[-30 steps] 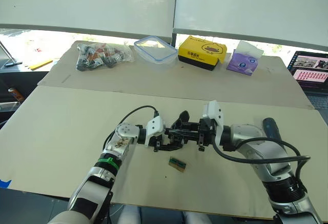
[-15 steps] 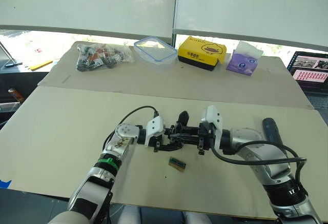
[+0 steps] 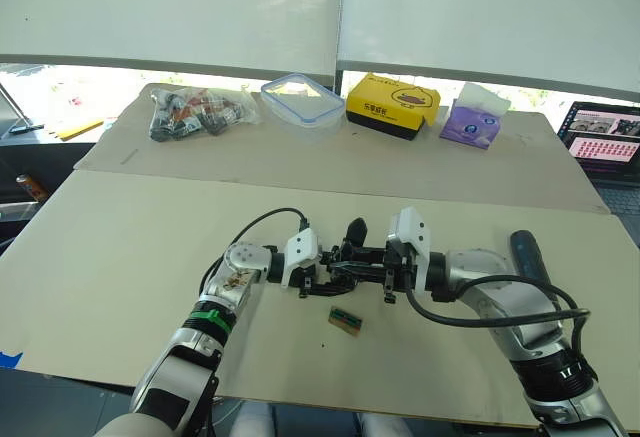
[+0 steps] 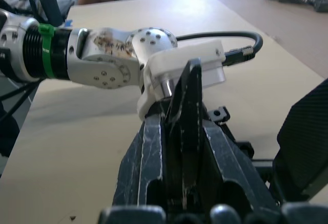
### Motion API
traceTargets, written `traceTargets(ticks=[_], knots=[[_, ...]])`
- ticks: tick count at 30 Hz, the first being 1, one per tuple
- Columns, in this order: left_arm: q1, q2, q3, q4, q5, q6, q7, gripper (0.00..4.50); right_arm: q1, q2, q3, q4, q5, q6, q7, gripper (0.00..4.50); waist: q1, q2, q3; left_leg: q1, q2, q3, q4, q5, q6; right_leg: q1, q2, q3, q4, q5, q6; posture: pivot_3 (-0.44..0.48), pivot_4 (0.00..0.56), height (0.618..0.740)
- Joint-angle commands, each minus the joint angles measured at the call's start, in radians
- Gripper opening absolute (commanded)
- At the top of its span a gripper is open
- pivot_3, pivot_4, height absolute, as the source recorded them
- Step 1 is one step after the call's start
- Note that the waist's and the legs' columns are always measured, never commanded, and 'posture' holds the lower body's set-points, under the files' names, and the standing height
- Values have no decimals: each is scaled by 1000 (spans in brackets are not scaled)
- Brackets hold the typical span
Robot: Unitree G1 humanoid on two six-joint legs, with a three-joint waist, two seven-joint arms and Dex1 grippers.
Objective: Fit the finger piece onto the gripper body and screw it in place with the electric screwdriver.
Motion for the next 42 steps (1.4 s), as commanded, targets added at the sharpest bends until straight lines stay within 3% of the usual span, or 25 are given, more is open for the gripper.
traceTargets(ticks=[1, 18, 27, 42], knots=[[22, 6, -22, -24, 13, 4, -11, 2301, 18, -7, 26, 36, -51, 22, -27, 396, 0, 0, 0, 0, 0, 0, 0, 0, 0, 0, 0, 0, 0, 0, 0, 0, 150, 740], [33, 1, -13, -36, 9, 16, 29, 2301, 57, -23, 81, 10, -41, 127, -37, 396, -1, 4, -3, 1, 0, 0, 0, 0, 0, 1, 0, 0, 0, 0, 0, 0, 150, 740], [37, 7, -15, -39, 9, 18, 26, 2301, 33, -29, 90, 89, -76, 123, -38, 396, -2, 5, -10, 2, 0, 0, 0, 0, 0, 2, 0, 0, 0, -1, -1, 0, 150, 740], [41, 7, -12, -37, 7, 23, 32, 2301, 5, -3, 30, 4, 11, 85, 1, 396, -4, 5, -11, 3, 0, 0, 0, 0, 0, 2, 0, 0, 0, -1, -1, 0, 150, 740]])
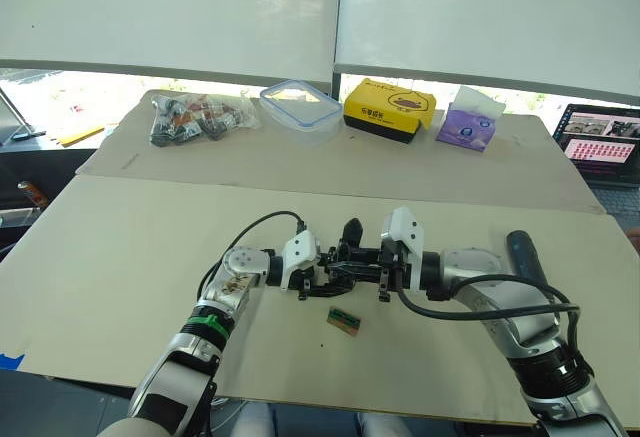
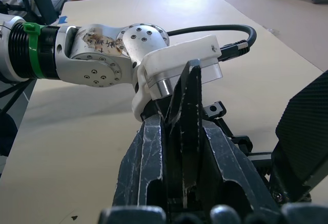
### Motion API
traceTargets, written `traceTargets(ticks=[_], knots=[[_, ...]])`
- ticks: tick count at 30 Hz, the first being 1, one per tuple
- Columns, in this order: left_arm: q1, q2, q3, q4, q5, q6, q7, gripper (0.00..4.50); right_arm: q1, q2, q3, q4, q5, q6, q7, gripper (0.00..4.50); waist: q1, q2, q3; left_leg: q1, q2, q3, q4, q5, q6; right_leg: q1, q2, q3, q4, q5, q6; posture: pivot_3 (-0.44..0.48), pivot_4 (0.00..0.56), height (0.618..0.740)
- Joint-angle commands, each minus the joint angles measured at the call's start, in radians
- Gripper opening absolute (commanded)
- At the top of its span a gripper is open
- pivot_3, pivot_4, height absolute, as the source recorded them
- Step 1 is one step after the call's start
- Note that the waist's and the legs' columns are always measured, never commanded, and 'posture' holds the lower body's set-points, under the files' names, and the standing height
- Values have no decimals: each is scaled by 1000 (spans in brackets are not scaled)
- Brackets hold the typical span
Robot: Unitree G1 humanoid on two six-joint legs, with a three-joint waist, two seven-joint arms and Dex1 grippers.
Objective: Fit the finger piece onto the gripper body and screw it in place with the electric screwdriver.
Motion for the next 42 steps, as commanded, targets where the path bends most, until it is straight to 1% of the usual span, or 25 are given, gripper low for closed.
traceTargets(ticks=[1, 2, 4, 6, 12, 13, 15, 21, 23, 25, 26, 31, 33, 37, 40, 41, 42], knots=[[13, 4, -12, -15, 7, 4, -7, 2301, 22, -5, -1, -5, 29, 15, 39, 396, 0, 0, 0, 0, 0, 0, 0, 0, 0, 0, 0, 0, 0, 0, 0, 0, 150, 740], [13, 4, -11, -15, 7, 4, -7, 2301, 23, -5, -5, -11, 37, 13, 46, 396, 1, 0, 0, 0, 0, 0, 0, 0, 0, 0, 0, 0, 0, 0, 0, 0, 150, 740], [14, 5, -10, -14, 6, 4, -5, 2301, 20, 2, -20, -19, 29, -35, 54, 1447, 3, 0, 0, 0, 0, 0, -1, 0, 0, 0, 0, 0, 0, 0, 0, 0, 150, 740], [15, 5, -8, -14, 5, 4, -5, 2301, 18, 4, -31, -22, 30, -56, 67, 2129, 3, 0, 1, -2, 0, 0, -1, 0, 0, -2, 0, 0, 0, 0, 0, 0, 150, 740], [18, 4, -7, -13, 4, 4, -1, 2301, 10, 61, -70, 8, 20, -193, 77, 4252, 3, 0, 1, -2, 0, 0, -1, 0, 0, -2, 0, 0, 0, 0, 0, 0, 150, 740], [18, 4, -6, -14, 4, 4, -1, 2301, 11, 66, -74, 10, 17, -214, 82, 4466, 3, 0, 1, -2, 0, 0, -1, 0, 0, -2, 0, 0, 0, 0, 0, 0, 150, 740], [20, 5, -4, -9, 3, 1, 2, 2301, 18, 83, -85, 13, 28, -264, 99, 4466, 3, 0, 1, -2, 0, 0, -1, 0, 0, -2, 0, 0, -1, 0, 0, 0, 150, 740], [23, -7, 17, 0, -14, 4, 23, 2301, 44, 91, -138, 14, 81, -321, 141, 4466, 3, 0, 1, -2, 0, 0, -1, 0, 0, -2, 0, 0, -1, 0, 0, 0, 150, 740], [23, -9, 22, -3, -19, -3, 31, 3354, 54, 77, -158, 3, 81, -347, 155, 4500, 3, 0, 1, -2, 0, 0, -1, 0, 0, -2, 0, 0, -1, 0, 0, 0, 150, 740], [25, -5, 27, -10, -18, -36, 37, 4244, 56, 81, -193, -23, 98, -352, 134, 4500, 3, 0, 1, -2, 0, 0, -1, 0, 0, -2, 0, 0, -1, 0, 0, 0, 150, 740], [28, -1, 37, -16, -28, -35, 38, 4483, 53, 74, -209, -43, 114, -339, 127, 4500, 3, 0, 1, -2, 0, 0, -1, 0, 0, -2, 0, 0, -1, 0, 0, 0, 150, 740], [69, 57, 85, -72, -79, -2, 6, 4483, 101, 2, -308, -124, 180, -303, 119, 4500, 3, 0, 1, -2, 0, 0, -3, 0, 0, -2, 0, 0, -1, -1, 0, 0, 150, 740], [108, 108, 116, -128, -114, 33, -15, 4483, 160, -37, -381, -163, 210, -285, 96, 4500, 4, 0, 1, -2, 0, 0, -5, 0, 0, -3, 0, -1, -1, -1, -1, 0, 150, 740], [196, 218, 190, -253, -197, 128, -49, 4483, 321, -104, -531, -222, 238, -263, 58, 4500, 5, 0, 2, -2, 0, 0, -7, 0, 0, -3, -1, -1, -1, -2, -3, 0, 150, 740], [279, 300, 256, -377, -265, 170, -76, 4483, 448, -97, -664, -258, 255, -261, -13, 4500, 6, 0, 2, -2, 0, 0, -7, 0, 0, -4, -1, -1, -1, -4, -4, 0, 150, 740], [307, 319, 277, -419, -291, 182, -79, 4483, 491, -93, -699, -267, 249, -271, -25, 4500, 7, 0, 3, -2, 0, 0, -7, 0, 0, -4, -1, -1, -1, -6, -9, 0, 150, 740], [335, 335, 301, -465, -318, 191, -80, 4483, 548, -86, -743, -272, 231, -284, -38, 4500, 7, 1, 3, -2, 0, 0, -7, 0, 0, -3, -1, -1, -1, -6, -10, 0, 150, 740]])
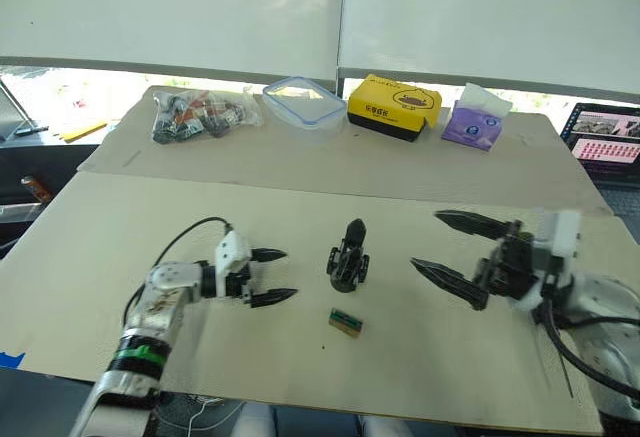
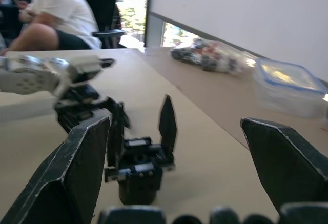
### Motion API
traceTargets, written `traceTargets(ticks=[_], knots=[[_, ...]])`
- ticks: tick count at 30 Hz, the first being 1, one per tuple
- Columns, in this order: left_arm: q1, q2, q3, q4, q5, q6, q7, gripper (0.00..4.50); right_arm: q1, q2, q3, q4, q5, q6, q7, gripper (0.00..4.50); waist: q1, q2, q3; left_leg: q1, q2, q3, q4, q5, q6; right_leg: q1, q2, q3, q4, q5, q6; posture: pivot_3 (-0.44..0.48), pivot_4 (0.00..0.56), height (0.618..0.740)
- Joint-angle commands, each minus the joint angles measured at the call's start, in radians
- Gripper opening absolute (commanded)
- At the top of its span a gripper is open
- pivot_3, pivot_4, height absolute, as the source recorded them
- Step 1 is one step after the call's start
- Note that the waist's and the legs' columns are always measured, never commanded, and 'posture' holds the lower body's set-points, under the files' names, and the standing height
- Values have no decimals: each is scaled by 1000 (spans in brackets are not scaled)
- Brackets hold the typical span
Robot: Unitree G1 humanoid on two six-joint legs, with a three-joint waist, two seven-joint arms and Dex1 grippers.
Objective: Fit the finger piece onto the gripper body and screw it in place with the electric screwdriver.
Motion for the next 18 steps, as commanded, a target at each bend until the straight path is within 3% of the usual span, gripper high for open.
traceTargets(ticks=[1, 5, 13, 15, 18], knots=[[72, 50, 87, -188, -112, 46, -14, 4483, 136, 31, -180, -51, -14, -42, -65, 4500, 3, 0, 0, 0, 0, 0, 0, 0, 0, 0, 0, 0, 0, 0, 0, 0, 150, 740], [149, 93, 142, -345, -178, 116, 19, 4483, 321, 139, -324, -49, -38, -115, -120, 4500, 9, 0, 0, 0, 0, 0, 0, 0, 0, 2, -1, -1, -3, -1, -1, 0, 150, 740], [152, 108, 172, -483, -267, 226, 85, 4483, 599, 354, -387, 152, -137, -379, -85, 4500, -3, 2, 1, 1, 0, 1, 0, -6, -9, 1, -2, -1, -4, -1, -3, 0, 150, 740], [144, 108, 174, -483, -277, 239, 91, 4483, 619, 366, -379, 166, -139, -404, -91, 4500, -10, 4, 2, 1, 1, 1, 0, -6, -9, 0, -2, -1, -4, -2, -4, 0, 150, 740], [108, 87, 196, -459, -329, 288, 128, 4483, 569, 259, -364, 127, -87, -265, -142, 4500, -29, 6, 4, 1, 1, 2, 1, -6, -10, -1, -2, 0, -4, 0, -6, 0, 150, 740]])
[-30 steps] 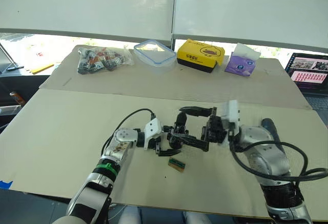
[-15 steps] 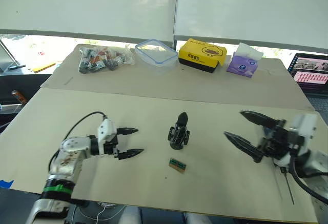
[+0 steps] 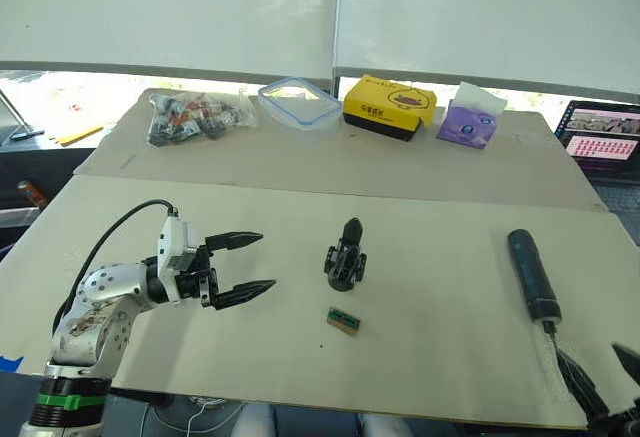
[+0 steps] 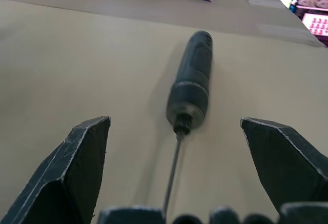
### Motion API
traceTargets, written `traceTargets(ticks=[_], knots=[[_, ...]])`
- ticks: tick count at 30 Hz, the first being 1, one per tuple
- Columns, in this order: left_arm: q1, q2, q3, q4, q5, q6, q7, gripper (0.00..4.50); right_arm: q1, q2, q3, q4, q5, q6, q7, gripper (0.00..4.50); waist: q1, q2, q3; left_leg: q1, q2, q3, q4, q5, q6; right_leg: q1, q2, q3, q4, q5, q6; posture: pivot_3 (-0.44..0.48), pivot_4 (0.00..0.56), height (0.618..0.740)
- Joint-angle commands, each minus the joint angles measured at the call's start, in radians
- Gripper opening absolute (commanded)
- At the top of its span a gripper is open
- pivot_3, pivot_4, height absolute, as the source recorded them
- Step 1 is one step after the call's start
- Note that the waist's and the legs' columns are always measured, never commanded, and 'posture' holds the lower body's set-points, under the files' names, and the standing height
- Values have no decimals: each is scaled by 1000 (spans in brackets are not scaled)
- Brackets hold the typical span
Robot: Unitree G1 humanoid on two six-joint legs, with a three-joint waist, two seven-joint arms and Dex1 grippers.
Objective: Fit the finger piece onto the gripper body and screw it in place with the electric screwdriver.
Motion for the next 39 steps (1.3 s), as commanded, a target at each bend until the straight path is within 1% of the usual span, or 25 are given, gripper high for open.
traceTargets(ticks=[1, 2, 3, 5, 6, 8, 9, 11, 12, 14, 16, 18, 19, 21, 23, 27, 30, 33, 35, 37, 39], knots=[[-49, -4, 40, 2, -68, 43, 21, 4483, -63, -160, -22, -63, 107, 182, -59, 4500, -8, 0, 0, 0, 0, 0, 1, 0, 0, -1, 0, 1, 0, 0, 0, 0, 150, 740], [-55, 1, 37, 10, -68, 47, 13, 4483, -78, -207, -27, -64, 148, 255, -73, 4500, -11, 0, 1, 0, 0, 1, 1, 0, 0, -1, 0, 2, 0, 1, -1, 0, 150, 740], [-61, 11, 27, 18, -65, 45, -13, 4483, -102, -291, -31, -53, 172, 356, -88, 4500, -12, 0, 1, 1, -1, 1, 2, 0, 0, 0, 0, 3, 0, 1, -1, 0, 150, 740], [-70, 23, 14, 26, -59, 39, -48, 4483, -136, -409, -35, -38, 206, 504, -117, 4500, -11, -1, 2, 4, -1, 1, 2, 0, 0, 1, 0, 3, 0, 1, -1, 0, 150, 740], [-78, 34, 3, 26, -54, 28, -81, 4483, -170, -505, -21, -22, 223, 631, -141, 4500, -6, -2, 2, 5, -1, 1, 1, 0, 0, 1, 0, 3, 0, 1, -1, 0, 150, 740], [-92, 51, -16, 10, -63, 31, -132, 4483, -240, -656, 15, 21, 260, 841, -166, 4500, 0, -2, 3, 5, -1, 0, 0, 0, 1, 1, 1, 3, 0, 1, -1, 0, 150, 740], [-96, 56, -22, 3, -67, 34, -147, 4483, -268, -697, 27, 35, 270, 904, -172, 4500, 2, -2, 3, 4, -1, 1, 0, 1, 2, 2, 0, 3, 0, 0, -1, 0, 150, 740], [-101, 57, -38, -17, -67, 28, -171, 4483, -335, -761, 70, 72, 253, 940, -150, 4500, 8, -4, 4, 2, -2, 0, 0, 5, 9, 2, 1, 3, -1, 0, 0, 0, 150, 740], [-101, 54, -55, -45, -66, 31, -179, 4483, -401, -815, 129, 115, 234, 993, -160, 4500, 10, -4, 4, 1, -2, 0, 0, 5, 9, 2, 1, 3, -1, -1, 2, 0, 150, 740], [-99, 43, -84, -89, -65, 37, -179, 4483, -539, -878, 246, 195, 205, 1095, -193, 4500, 12, -4, 5, -1, -2, 0, 0, 5, 9, 1, 0, 3, -2, -1, 2, 0, 150, 740], [-96, 34, -101, -112, -61, 37, -166, 4483, -647, -886, 335, 246, 178, 1150, -222, 4500, 13, -4, 5, -2, -2, 0, 1, 5, 9, 1, 0, 4, -3, -1, 3, 0, 150, 740], [-92, 28, -108, -126, -58, 37, -153, 4483, -724, -878, 395, 275, 156, 1181, -228, 4500, 17, -4, 5, -3, -3, 0, 0, 5, 9, 1, 1, 3, -3, -1, 3, 0, 150, 740], [-83, 30, -107, -137, -56, 42, -141, 4483, -760, -885, 452, 295, 128, 1193, -226, 4500, 19, -4, 5, -3, -3, -1, 0, 5, 9, 0, 1, 3, -1, -1, 4, 0, 150, 740], [-62, 36, -98, -155, -60, 55, -122, 4483, -810, -899, 547, 335, 71, 1191, -215, 4500, 20, -4, 5, -3, -3, -1, -1, 5, 10, -1, 1, 3, 0, -2, 5, 0, 150, 740], [-42, 42, -90, -172, -67, 59, -110, 4483, -858, -892, 603, 386, 29, 1178, -202, 4500, 20, -4, 5, -3, -3, 0, 0, 5, 10, -1, 1, 3, 0, -2, 5, 0, 150, 740], [-15, 47, -87, -201, -72, 57, -100, 4483, -912, -893, 679, 435, -15, 1173, -144, 4500, 20, -4, 6, -3, -3, 0, 1, 5, 10, -1, 1, 3, 0, -2, 5, 0, 150, 740], [-10, 43, -88, -213, -75, 57, -90, 4500, -927, -894, 690, 441, -14, 1212, -98, 3648, 22, -4, 6, -2, -3, 0, 2, 5, 10, 0, 1, 3, 0, -1, 5, 0, 150, 740], [-8, 41, -92, -221, -75, 54, -83, 4500, -942, -876, 647, 458, -12, 1232, -100, 2579, 22, -4, 6, -2, -3, 0, 3, 5, 10, 0, 1, 3, 0, -1, 5, 0, 150, 740], [-5, 40, -94, -227, -77, 53, -78, 4500, -942, -874, 610, 450, -7, 1230, -100, 1948, 23, -4, 6, -2, -3, 0, 2, 5, 10, 0, 1, 3, 0, -1, 5, 0, 150, 740], [-3, 38, -96, -231, -79, 52, -75, 4500, -933, -871, 551, 390, 16, 1213, -85, 1925, 23, -3, 6, -3, -3, 0, 2, 5, 10, 0, 1, 3, 0, -1, 5, 0, 150, 740], [2, 35, -95, -235, -85, 54, -74, 4500, -903, -897, 518, 281, 48, 1246, -54, 1925, 23, 0, 7, -3, -3, 0, 2, 5, 10, 0, 1, 3, 1, -1, 5, 0, 150, 740]])
